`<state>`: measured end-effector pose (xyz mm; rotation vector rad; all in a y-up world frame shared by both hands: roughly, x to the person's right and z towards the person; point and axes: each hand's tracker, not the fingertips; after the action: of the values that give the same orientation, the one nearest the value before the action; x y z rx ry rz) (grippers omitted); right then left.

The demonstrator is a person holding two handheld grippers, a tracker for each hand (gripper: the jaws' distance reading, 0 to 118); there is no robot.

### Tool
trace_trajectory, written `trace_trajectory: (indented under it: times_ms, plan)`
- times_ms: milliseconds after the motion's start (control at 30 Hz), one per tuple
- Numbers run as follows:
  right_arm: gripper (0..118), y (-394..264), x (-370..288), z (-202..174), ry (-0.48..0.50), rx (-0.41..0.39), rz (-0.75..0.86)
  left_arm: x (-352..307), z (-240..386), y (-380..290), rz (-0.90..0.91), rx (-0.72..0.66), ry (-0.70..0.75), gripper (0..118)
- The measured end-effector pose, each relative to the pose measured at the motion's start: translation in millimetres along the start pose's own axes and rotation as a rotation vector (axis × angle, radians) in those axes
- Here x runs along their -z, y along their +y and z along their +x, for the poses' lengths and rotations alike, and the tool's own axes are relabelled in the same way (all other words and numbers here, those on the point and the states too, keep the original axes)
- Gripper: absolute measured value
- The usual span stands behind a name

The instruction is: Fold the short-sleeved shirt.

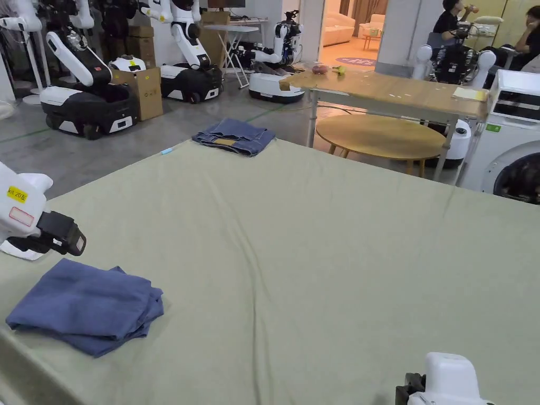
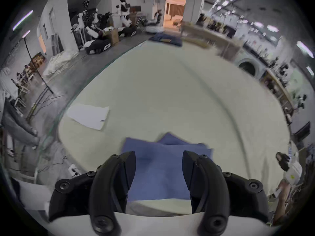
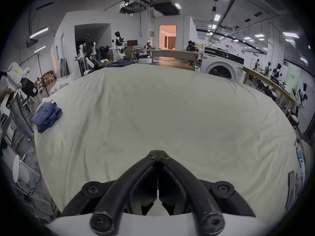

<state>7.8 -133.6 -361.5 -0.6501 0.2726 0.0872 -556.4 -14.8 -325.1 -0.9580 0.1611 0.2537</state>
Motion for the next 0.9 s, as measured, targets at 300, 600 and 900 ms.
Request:
trace_trajectory:
  times_ms: [300, 600, 900]
  plan:
    - [0, 3.6, -9.8, 37.7, -0.073, 0.071, 0.071, 42.3, 95.7, -57.9, 0.398, 0.072, -0.111, 56]
    - [0, 18.8, -40.2, 78.7, -0.177, 0.147, 0.23, 52.1, 246.5, -86.9, 0.646, 0.265, -0.146, 35]
    - [0, 25.5, -55.7, 97.6, -0.232, 0.185, 0.355, 62.6, 346.8, -97.2, 0.707, 0.292, -0.212, 2]
